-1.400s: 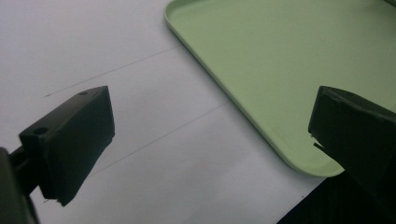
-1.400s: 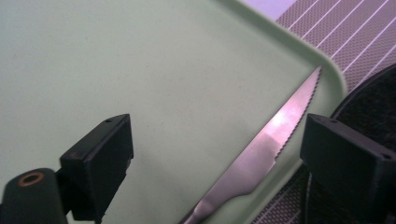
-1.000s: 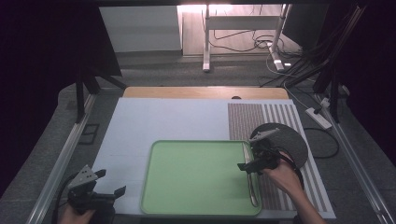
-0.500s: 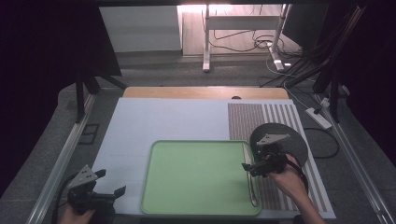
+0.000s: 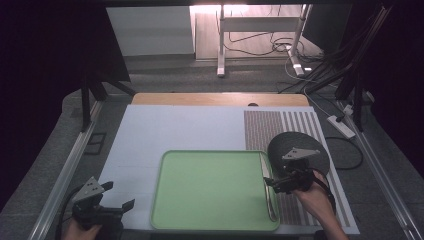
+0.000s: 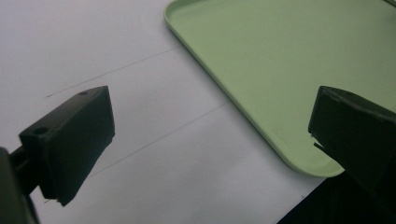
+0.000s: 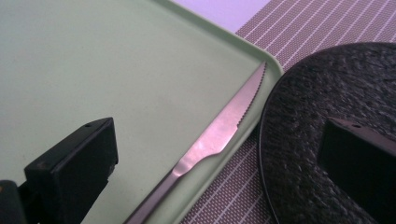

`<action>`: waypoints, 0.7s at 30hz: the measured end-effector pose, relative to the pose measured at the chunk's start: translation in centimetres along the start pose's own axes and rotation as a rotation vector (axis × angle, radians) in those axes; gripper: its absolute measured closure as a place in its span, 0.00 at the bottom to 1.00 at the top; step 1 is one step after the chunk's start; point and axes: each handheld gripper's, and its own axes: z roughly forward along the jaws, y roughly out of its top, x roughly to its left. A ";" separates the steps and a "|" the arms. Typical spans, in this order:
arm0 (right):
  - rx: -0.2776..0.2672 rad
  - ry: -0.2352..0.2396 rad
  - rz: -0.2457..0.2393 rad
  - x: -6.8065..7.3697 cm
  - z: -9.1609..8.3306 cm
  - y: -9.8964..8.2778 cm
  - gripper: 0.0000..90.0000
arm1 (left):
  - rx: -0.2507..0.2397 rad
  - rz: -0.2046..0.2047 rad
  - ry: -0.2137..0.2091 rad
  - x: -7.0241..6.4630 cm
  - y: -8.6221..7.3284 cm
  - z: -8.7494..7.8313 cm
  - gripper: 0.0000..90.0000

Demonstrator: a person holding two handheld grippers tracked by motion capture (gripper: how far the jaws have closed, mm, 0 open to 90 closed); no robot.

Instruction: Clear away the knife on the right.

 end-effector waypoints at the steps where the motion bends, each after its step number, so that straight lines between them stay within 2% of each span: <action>1: 0.001 -0.005 0.002 0.0 -0.1 -0.1 0.00 | 0.000 0.000 0.000 0.0 0.0 0.0 0.01; 7: -0.002 -0.009 0.016 0.0 -0.2 -0.8 0.00 | -0.001 -0.001 -0.001 0.0 0.0 0.0 0.01; 21: 0.004 -0.026 0.012 0.3 -1.1 -1.9 0.00 | -0.002 -0.003 -0.001 0.0 0.0 0.0 0.01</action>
